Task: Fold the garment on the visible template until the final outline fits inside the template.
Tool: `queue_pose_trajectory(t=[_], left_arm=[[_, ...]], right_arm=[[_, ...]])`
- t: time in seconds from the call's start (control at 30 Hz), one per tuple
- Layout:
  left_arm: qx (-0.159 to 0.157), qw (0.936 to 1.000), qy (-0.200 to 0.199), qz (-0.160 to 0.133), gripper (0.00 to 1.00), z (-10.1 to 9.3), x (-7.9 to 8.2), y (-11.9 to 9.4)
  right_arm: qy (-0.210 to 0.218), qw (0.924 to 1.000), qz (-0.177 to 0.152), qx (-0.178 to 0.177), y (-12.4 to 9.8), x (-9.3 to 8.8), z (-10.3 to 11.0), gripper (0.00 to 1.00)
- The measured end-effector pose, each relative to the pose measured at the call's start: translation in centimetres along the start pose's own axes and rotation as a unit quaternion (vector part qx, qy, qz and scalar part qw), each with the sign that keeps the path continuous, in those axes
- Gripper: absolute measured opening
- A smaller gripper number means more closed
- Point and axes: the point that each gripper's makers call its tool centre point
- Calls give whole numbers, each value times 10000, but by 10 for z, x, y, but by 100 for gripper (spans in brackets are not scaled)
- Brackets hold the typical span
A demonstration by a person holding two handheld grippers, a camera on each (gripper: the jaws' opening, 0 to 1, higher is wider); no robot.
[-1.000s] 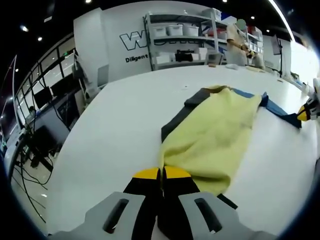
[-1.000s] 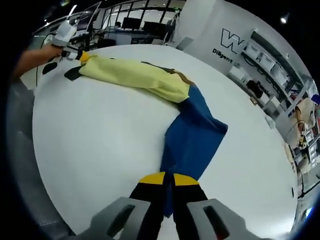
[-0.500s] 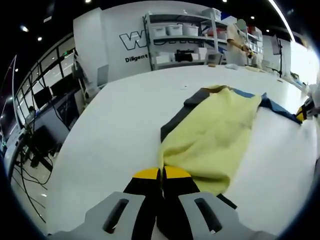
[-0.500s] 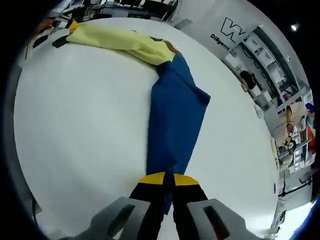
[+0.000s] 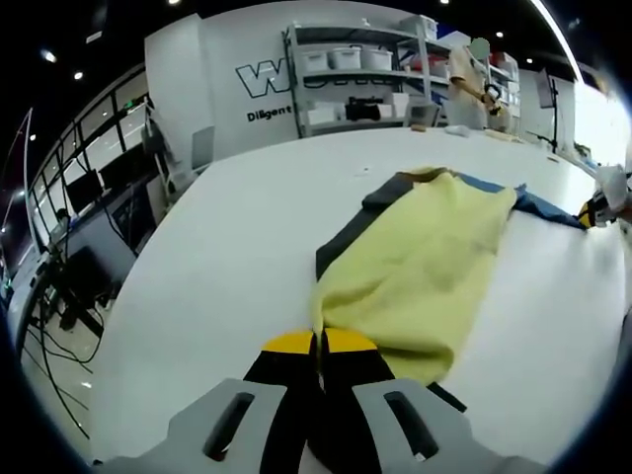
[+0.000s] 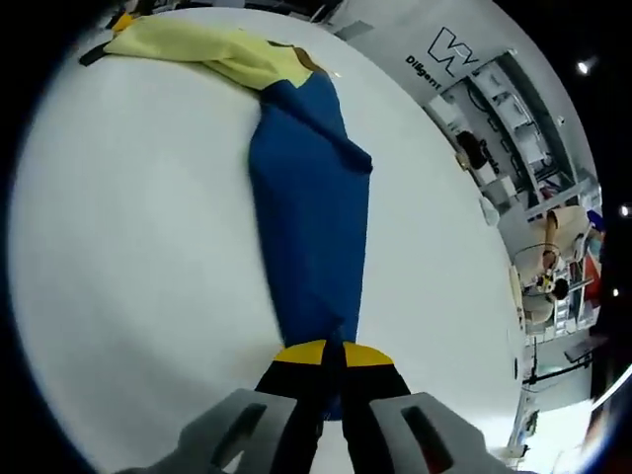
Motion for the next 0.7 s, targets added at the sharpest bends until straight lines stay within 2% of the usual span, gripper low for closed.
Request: queue_pose_trajectory(t=[0.3,0.5,0.63,0.67,0.7], left_arm=[[-9,10000,23,25,0,-2,-1,0],[-10,10000,30,42,0,-2,-2,0],[-7,10000,26,48,0,-1,-3,0],[-4,10000,29,49,0,-1,-3,0],[-4,10000,27,48,0,-1,-3,0]], right_arm=[[-146,9993,100,-339,20,-4,-32,0],[-60,9987,227,-453,26,-5,-43,0],[277,9982,291,-442,27,-5,-46,0],[566,9973,262,-381,27,-6,-46,0],[626,9970,250,-368,27,-6,-46,0]])
Point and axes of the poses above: the point that each gripper's makers call its tool centre point, and the gripper's own axes: y roughly forward along the fingers, z roughly to its left, x roughly out of its top, and after that the axes turned 7 degrees about y, right-handed
